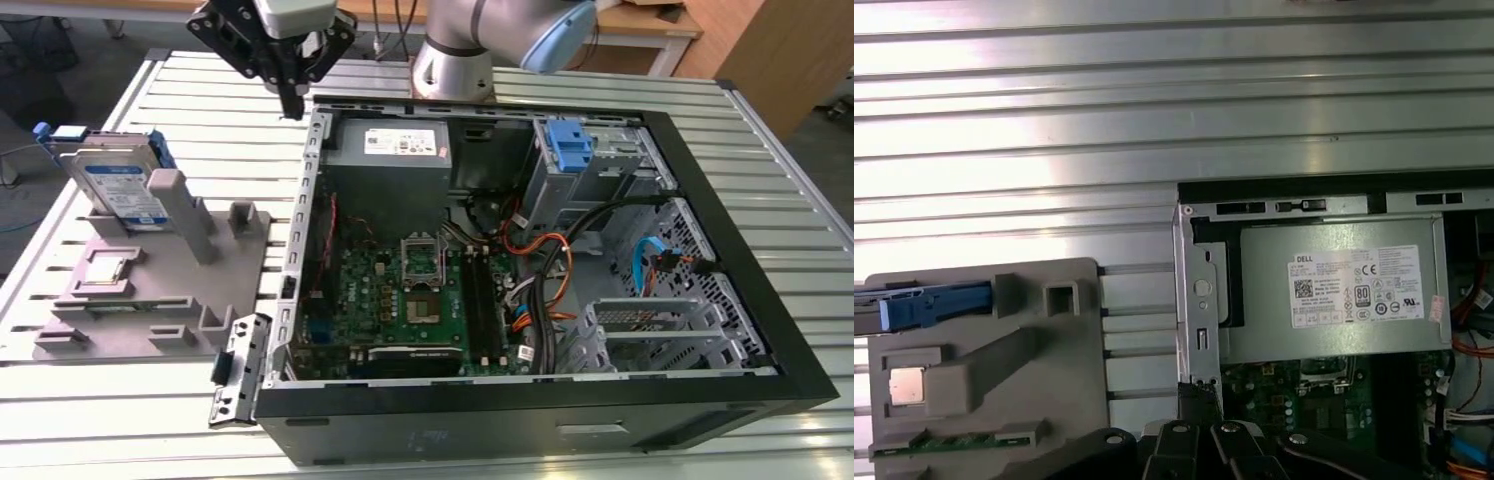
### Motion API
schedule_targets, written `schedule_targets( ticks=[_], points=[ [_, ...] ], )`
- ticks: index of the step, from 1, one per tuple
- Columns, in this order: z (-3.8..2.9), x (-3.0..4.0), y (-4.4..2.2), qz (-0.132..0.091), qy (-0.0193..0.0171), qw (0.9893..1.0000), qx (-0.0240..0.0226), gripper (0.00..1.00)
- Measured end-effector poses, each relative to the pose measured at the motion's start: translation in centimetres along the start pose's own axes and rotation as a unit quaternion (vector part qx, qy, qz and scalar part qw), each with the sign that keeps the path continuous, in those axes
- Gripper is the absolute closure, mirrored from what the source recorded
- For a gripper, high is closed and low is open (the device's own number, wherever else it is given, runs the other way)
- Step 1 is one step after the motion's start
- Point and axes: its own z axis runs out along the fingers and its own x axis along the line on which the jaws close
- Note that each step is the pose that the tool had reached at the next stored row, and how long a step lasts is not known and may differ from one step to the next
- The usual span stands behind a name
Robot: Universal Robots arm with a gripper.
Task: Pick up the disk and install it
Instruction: 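Reach for the disk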
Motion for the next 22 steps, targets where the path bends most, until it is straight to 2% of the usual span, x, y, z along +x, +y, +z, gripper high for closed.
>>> schedule_targets(
  ticks=[4,15,22],
  points=[
    [-0.01,0.44,-0.03,0.000,0.0000,1.0000,0.0000,0.89],
    [-0.01,0.50,-0.04,0.000,0.0000,1.0000,0.0000,0.89],
    [-0.03,1.12,-0.08,0.000,0.0000,1.0000,0.0000,0.89]
  ],
)
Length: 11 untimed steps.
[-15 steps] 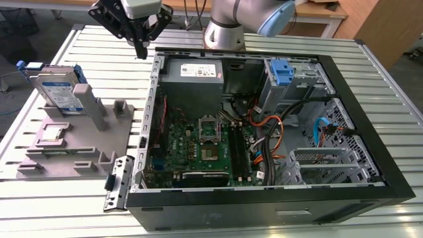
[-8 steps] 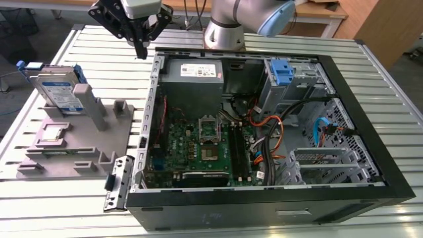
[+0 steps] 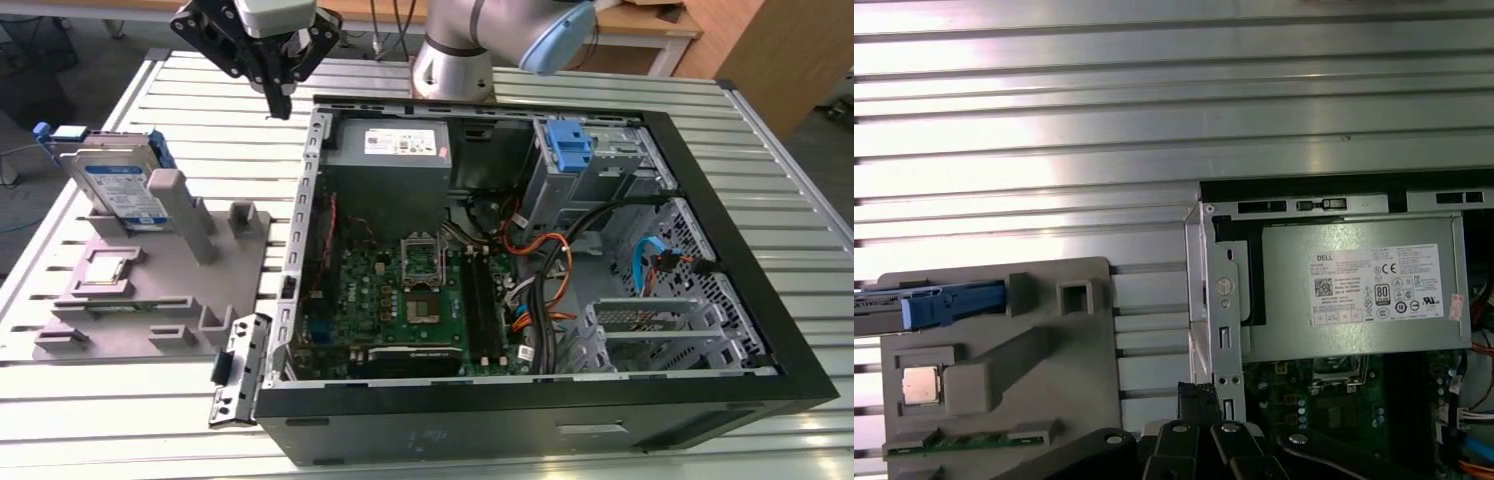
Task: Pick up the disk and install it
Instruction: 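Reach for the disk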
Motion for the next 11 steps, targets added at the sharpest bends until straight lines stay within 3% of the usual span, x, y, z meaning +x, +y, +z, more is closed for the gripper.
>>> schedule_targets(
  ticks=[11],
  points=[
    [-0.01,0.43,-0.03,0.000,0.0000,1.0000,0.0000,0.89]
  ],
)
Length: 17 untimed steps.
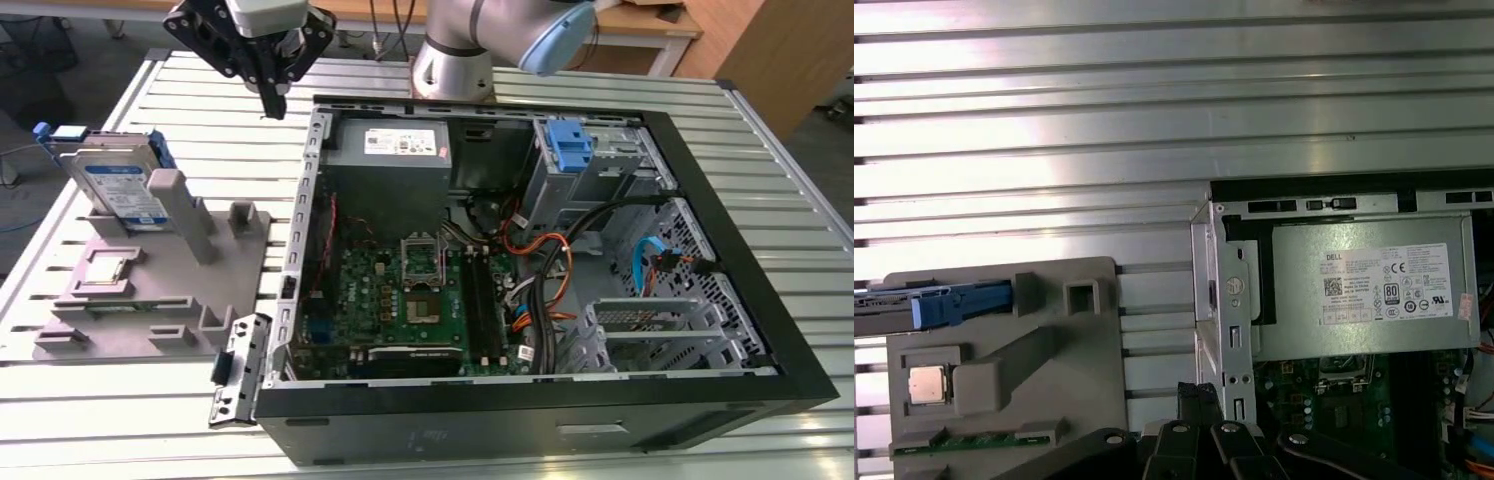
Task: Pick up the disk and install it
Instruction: 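Reach for the disk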
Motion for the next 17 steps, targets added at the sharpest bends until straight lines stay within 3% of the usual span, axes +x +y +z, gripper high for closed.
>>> schedule_targets(
  ticks=[17],
  points=[
    [-0.01,1.34,-0.10,0.000,0.0000,1.0000,0.0000,0.89]
  ],
)
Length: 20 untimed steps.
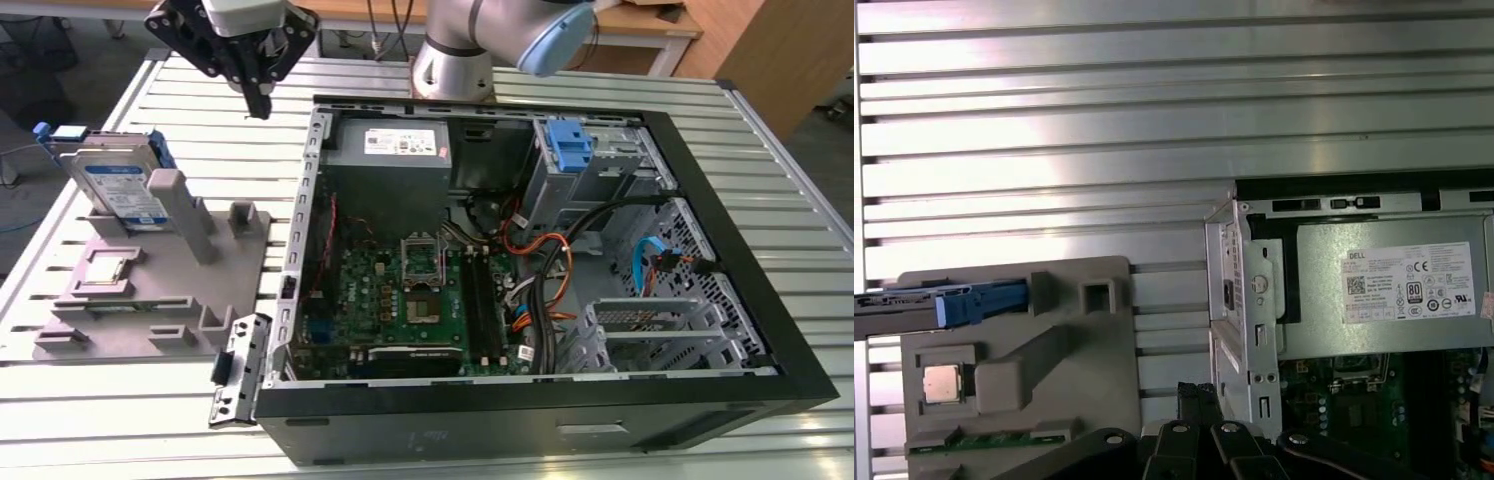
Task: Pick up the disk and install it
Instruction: 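Reach for the disk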
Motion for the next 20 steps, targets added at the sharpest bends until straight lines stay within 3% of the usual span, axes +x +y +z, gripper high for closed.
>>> schedule_targets(
  ticks=[12,20],
  points=[
    [-0.01,0.31,-0.02,0.000,0.0000,1.0000,0.0000,0.89],
    [-0.02,0.88,-0.07,0.000,-0.0006,1.0000,0.0000,0.89]
  ],
)
